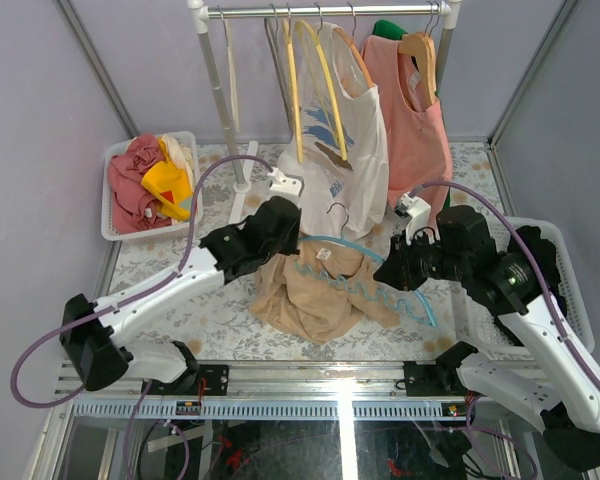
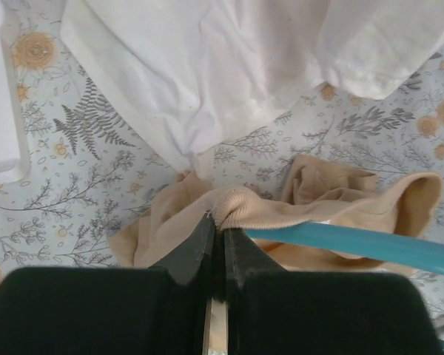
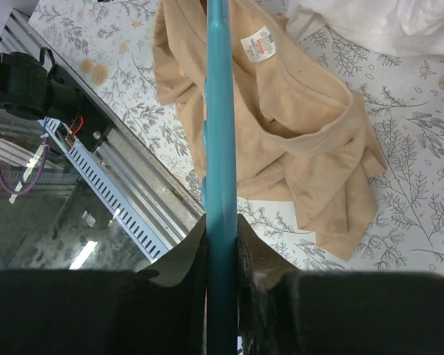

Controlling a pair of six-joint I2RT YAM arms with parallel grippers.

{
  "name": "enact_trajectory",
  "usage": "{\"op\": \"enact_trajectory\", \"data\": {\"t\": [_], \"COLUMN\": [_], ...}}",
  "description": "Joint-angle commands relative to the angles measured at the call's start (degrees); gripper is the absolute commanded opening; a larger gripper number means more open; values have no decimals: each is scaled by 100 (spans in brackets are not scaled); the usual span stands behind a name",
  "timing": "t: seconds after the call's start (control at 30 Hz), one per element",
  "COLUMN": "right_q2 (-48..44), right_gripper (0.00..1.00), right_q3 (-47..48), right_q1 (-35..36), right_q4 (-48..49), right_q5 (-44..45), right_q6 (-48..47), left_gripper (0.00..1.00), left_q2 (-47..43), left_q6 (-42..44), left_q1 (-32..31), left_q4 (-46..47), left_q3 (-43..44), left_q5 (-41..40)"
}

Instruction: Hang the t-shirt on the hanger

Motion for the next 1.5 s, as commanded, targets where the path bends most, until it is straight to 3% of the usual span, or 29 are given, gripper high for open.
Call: {"op": "enact_trajectory", "data": {"t": [0.0, 0.17, 0.3, 0.63, 1.07, 1.47], "right_q2": [473, 810, 831, 449, -113, -670], "right_gripper": [0, 0, 0, 0, 0, 0], "right_q3": [511, 1095, 1485, 1588, 278, -986], "right_q1": [-19, -19, -20, -21, -16, -21], "right_q4": [236, 44, -119, -70, 1024, 2162], "right_q5": [70, 254, 625, 445, 392, 229], "right_q6": [27, -235, -346, -335, -187, -121], "left_gripper": [0, 0, 0, 0, 0, 0], "left_q2": [587, 905, 768, 374, 3, -968], "left_q6": [-192, -355, -565, -830, -591, -121], "left_q1": [5, 12, 10, 5, -1, 4], "left_q4": [-482, -922, -1257, -1974, -1983, -1020], "left_q3": [1089, 1728, 1618, 1197, 769, -377], "left_q5": [235, 249, 288, 73, -83, 292]}}
